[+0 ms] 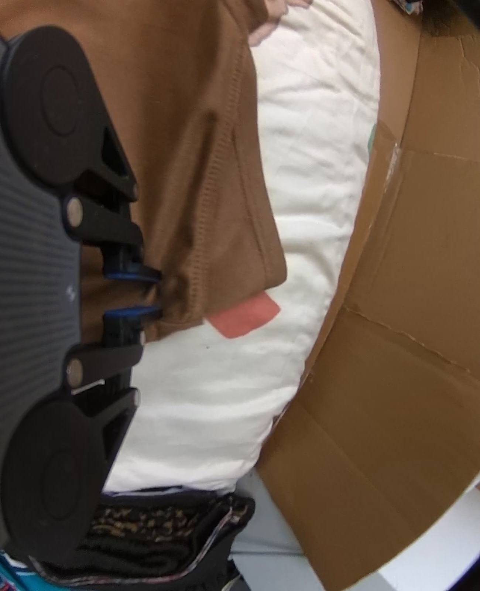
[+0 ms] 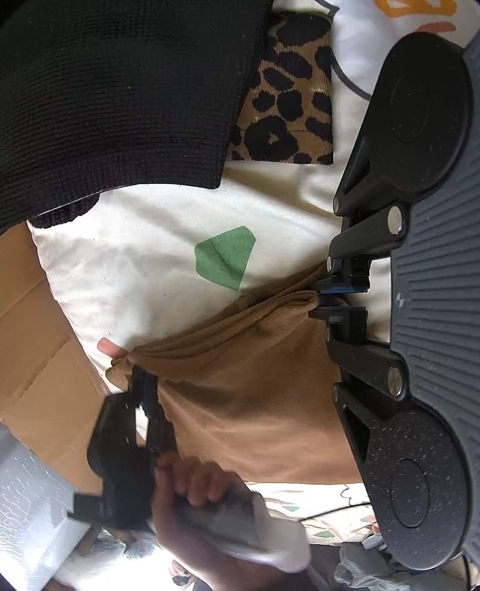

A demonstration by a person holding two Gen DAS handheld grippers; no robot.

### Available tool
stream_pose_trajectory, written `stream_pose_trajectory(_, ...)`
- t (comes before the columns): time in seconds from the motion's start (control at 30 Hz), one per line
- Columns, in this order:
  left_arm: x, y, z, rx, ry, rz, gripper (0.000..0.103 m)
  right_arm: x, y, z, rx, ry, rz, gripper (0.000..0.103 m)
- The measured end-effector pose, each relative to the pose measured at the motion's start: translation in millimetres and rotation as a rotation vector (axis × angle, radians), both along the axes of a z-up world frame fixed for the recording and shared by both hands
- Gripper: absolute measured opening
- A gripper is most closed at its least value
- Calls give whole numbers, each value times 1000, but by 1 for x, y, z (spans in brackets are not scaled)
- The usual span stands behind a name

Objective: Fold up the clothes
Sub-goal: 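Open both grippers and release the folded shirt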

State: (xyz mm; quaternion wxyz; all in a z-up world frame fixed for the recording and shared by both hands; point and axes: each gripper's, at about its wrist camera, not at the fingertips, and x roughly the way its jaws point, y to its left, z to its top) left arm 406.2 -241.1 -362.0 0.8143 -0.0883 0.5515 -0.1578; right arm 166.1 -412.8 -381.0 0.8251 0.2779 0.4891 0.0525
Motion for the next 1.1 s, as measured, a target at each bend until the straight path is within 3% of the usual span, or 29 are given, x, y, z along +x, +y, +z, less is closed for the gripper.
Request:
stream_pose_trajectory(0.2,11,5,5,6,1,2,14,-4,-1,19,-47,-25,27,8)
stream_pose_trajectory(0.47,11,43,46,54,-31,-22,13,10,0,37,-95,-86,22,11)
stream_pose_trajectory(0.57,12,61,55,87,-43,-32,13,19,3,41,-110,-109,25,29)
stream_pose_trajectory(0.77,15,93,48,164,-19,-20,14,39,20,37,-123,-122,94,35)
stream_pose_trajectory(1.1,33,119,22,196,-22,41,14,65,28,21,-179,-97,117,35)
